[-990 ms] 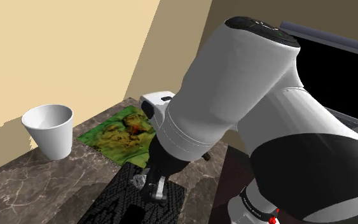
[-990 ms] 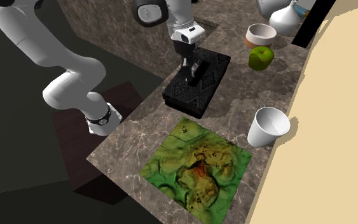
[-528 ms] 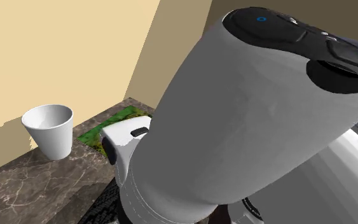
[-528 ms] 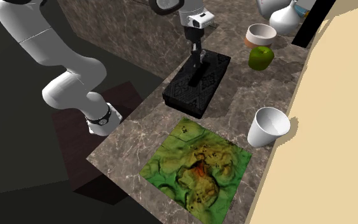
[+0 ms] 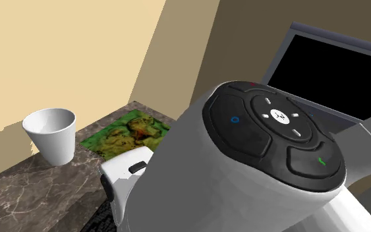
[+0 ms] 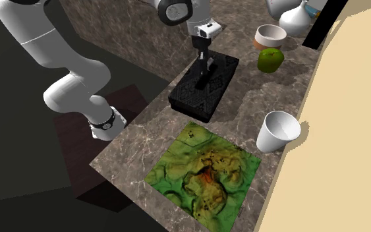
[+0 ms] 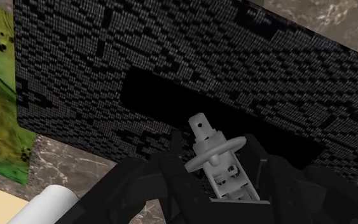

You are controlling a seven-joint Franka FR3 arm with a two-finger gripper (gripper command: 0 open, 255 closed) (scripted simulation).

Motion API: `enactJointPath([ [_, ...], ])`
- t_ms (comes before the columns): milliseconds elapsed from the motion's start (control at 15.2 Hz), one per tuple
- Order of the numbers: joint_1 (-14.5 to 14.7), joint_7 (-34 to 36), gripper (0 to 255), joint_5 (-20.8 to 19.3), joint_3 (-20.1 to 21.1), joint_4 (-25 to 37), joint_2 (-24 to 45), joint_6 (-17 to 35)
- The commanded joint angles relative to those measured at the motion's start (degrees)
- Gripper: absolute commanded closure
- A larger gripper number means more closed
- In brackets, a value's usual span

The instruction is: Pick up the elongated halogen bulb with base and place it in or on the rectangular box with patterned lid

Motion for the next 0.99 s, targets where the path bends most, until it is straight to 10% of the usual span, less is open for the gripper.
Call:
enactJointPath([
  [0, -0.4, 0.7, 255, -0.5, 0.9, -1.0, 0.8, 1.7],
  [660, -1.0, 1.6, 255, -1.3, 2.0, -2.3, 1.9, 4.0],
  [726, -1.0, 1.6, 0, -1.3, 2.0, -2.3, 1.9, 4.0],
  [924, -1.0, 1.6, 0, -1.3, 2.0, -2.3, 1.9, 4.0],
])
